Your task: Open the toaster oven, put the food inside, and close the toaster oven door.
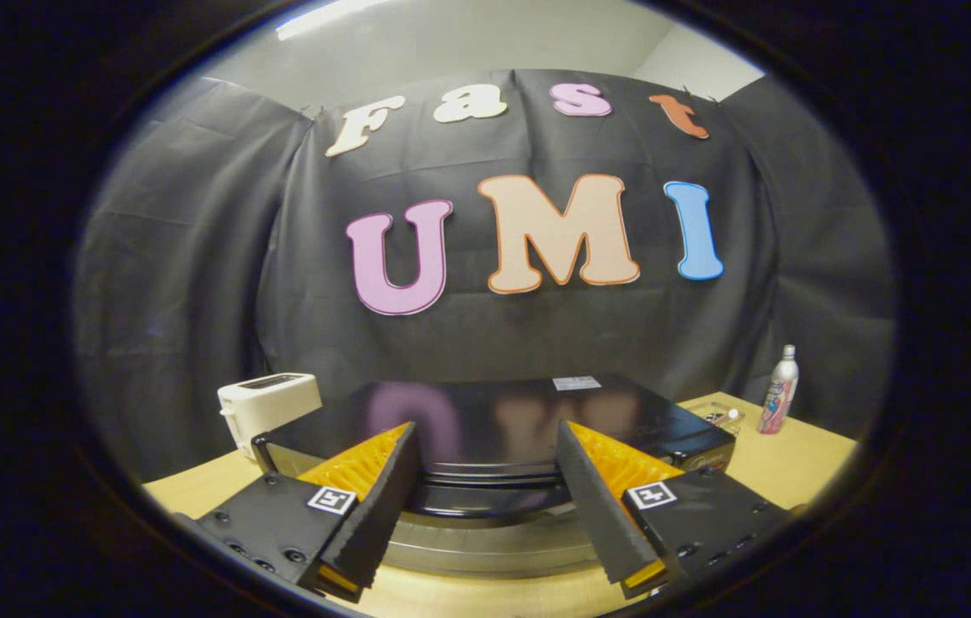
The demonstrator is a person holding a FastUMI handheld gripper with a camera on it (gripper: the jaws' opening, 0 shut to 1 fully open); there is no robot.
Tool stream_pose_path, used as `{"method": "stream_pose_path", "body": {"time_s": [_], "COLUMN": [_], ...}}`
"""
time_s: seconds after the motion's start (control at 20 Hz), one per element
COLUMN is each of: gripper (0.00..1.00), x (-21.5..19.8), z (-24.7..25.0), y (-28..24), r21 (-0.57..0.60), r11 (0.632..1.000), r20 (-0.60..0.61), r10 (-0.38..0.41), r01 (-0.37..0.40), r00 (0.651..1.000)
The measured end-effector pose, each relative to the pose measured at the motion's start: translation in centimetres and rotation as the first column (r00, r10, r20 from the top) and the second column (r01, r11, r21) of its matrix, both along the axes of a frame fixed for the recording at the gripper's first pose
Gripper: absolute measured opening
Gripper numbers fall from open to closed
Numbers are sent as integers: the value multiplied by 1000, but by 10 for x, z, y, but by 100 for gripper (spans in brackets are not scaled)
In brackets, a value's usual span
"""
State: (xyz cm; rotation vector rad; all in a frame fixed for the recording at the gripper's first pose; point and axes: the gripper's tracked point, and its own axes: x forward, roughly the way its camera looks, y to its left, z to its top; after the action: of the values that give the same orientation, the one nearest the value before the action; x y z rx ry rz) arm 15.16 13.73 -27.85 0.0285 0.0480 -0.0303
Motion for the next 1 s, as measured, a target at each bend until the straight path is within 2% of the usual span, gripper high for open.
{"method": "stream_pose_path", "body": {"time_s": [0.25, 0.6, 0.8, 1.0], "gripper": [97, 97, 97, 97], "x": [-17, -70, -103, -126], "z": [1, -6, -19, -35], "y": [0, 2, 2, 1], "r21": [20, -17, -20, -14], "r11": [1000, 999, 999, 999], "r20": [77, 121, 88, -1], "r10": [0, 33, 36, 51], "r01": [-2, -32, -34, -51], "r00": [997, 992, 996, 999]}}
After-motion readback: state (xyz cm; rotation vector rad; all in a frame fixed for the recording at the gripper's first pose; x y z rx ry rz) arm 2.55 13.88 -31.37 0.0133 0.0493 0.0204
